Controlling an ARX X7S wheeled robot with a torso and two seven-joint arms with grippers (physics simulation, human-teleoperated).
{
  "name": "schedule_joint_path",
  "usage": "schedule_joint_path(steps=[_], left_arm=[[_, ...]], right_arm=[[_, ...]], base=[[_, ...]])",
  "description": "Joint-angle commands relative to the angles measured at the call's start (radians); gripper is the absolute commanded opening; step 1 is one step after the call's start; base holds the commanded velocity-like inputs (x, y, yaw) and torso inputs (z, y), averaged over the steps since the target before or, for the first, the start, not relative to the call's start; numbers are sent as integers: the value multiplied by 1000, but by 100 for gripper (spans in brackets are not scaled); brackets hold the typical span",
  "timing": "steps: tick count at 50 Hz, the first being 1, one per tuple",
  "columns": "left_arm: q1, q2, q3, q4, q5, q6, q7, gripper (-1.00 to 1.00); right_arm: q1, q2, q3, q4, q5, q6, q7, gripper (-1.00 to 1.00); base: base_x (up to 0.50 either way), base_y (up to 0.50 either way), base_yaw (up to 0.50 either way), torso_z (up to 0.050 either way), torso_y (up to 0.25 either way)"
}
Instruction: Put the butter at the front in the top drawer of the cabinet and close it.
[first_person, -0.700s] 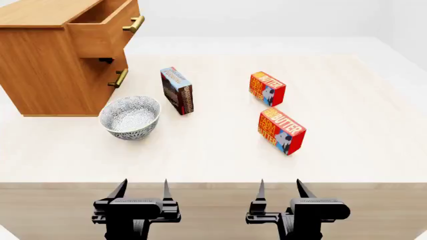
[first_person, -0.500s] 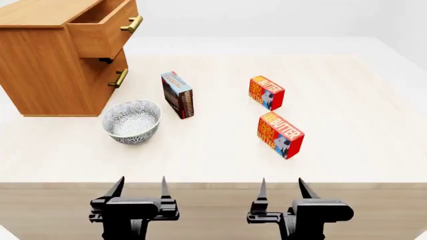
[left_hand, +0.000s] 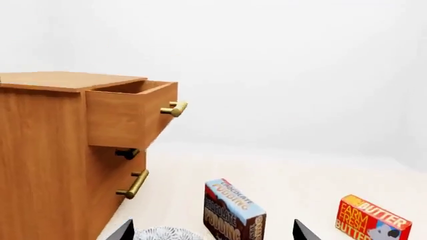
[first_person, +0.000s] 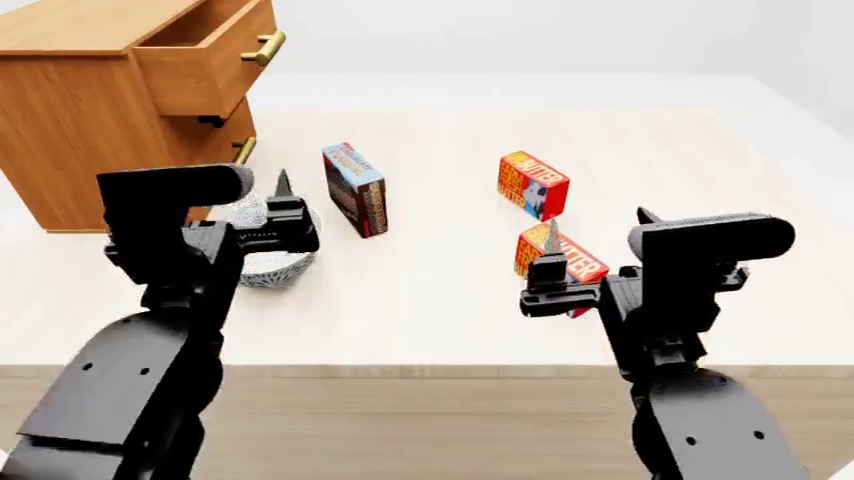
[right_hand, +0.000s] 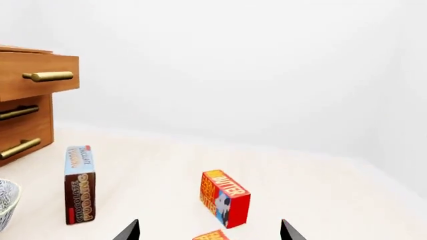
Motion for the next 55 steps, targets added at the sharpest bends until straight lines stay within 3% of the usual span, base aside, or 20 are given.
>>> schedule_joint_path(steps=[1, 3, 8, 14, 21, 55], left_arm=[[-591, -45, -30, -136, -94, -501, -26, 100], [-714, -54, 4, -256, -83, -498, -16, 100], [-921, -65, 66, -527, -72, -415, 51, 100], [-1067, -86, 168, -759, -32, -320, 110, 100], [-1179, -78, 190, -901, -8, -275, 115, 100], [-1162, -63, 201, -910, -33, -238, 132, 100]], right_arm=[[529, 79, -15, -79, 75, 649, -68, 100], [611, 102, -2, 0, 183, 650, -17, 100], [757, 173, 62, 148, 629, 649, 309, 100], [860, 197, 78, 245, 761, 646, 416, 100], [902, 216, 87, 291, 898, 643, 507, 100], [867, 251, 85, 258, 1049, 563, 564, 100]], base=[[0, 0, 0, 0, 0], [0, 0, 0, 0, 0], [0, 0, 0, 0, 0], [0, 0, 0, 0, 0], [0, 0, 0, 0, 0], [323, 3, 0, 0, 0]])
